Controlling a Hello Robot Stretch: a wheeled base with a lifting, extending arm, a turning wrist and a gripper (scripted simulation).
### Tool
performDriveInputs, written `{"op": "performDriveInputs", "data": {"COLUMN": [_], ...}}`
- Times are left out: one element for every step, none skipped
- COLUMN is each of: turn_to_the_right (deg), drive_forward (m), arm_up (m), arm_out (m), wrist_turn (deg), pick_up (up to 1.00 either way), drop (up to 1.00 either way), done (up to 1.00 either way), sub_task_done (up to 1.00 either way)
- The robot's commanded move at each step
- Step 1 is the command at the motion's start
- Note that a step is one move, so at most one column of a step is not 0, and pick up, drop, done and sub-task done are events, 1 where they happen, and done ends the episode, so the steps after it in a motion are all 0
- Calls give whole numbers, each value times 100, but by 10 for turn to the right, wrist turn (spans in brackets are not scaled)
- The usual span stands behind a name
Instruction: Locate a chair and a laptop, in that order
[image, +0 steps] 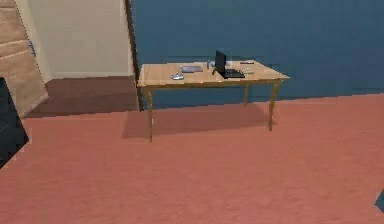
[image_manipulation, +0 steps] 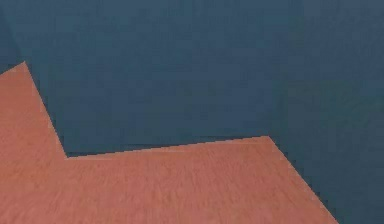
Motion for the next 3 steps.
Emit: {"op": "performDriveInputs", "data": {"turn_to_the_right": [0,0,210], "drive_forward": [100,40,0], "arm_up": [0,0,0], "arm_out": [0,0,0], "wrist_turn": [0,0,0], "pick_up": [0,0,0], "drop": [0,0,0], "done": [0,0,0], "sub_task_done": [0,0,0]}}
